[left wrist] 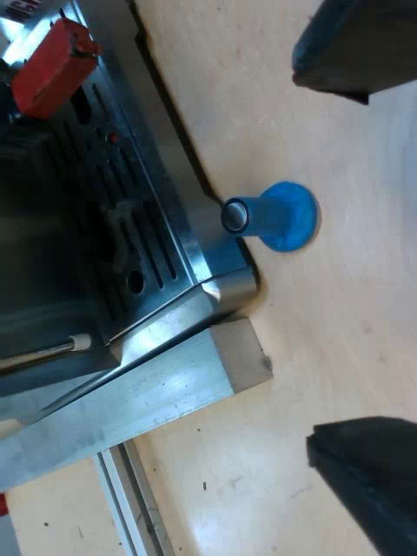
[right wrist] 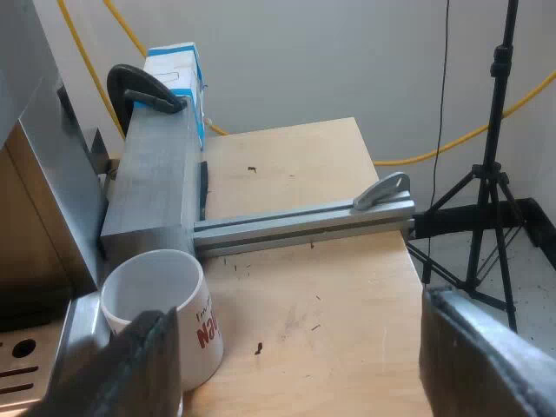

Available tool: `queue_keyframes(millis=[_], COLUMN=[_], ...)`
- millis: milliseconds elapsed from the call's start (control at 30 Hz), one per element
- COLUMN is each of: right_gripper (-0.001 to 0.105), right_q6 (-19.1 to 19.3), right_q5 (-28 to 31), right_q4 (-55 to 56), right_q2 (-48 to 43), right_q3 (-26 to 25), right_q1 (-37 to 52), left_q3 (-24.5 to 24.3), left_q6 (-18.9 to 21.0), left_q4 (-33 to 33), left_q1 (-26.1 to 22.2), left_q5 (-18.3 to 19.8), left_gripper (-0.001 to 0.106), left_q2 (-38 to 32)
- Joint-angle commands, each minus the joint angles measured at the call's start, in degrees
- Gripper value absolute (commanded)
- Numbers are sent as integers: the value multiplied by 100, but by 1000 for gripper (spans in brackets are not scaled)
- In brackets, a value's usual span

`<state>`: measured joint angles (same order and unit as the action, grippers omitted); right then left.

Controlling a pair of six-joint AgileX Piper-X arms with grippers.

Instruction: Put the handle in the coffee machine

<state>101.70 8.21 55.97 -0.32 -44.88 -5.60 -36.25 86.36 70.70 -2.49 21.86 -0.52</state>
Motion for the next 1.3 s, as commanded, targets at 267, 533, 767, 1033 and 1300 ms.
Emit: queue_keyframes(millis=[267, 533, 767, 1033, 1300], right_gripper=[60, 60, 60, 60, 60], right_q6=[-37, -37, -37, -37, -37], right_q5=[-206, -896, -896, -896, -896], right_q4=[-33, -45, -45, -34, 174], right_q2=[-275, -275, -275, -272, -272], right_q3=[129, 686, 1015, 1425, 1542], right_q1=[30, 30, 30, 30, 30], left_q3=[97, 591, 724, 733, 739], left_q6=[402, 644, 785, 787, 787], left_q4=[-636, -1052, -1321, -1343, -1361], left_q1=[-15, -15, -15, -15, -15], left_q5=[89, 63, 64, 64, 64], left_gripper=[77, 77, 77, 77, 77], left_q2=[-812, -812, -812, -812, -812])
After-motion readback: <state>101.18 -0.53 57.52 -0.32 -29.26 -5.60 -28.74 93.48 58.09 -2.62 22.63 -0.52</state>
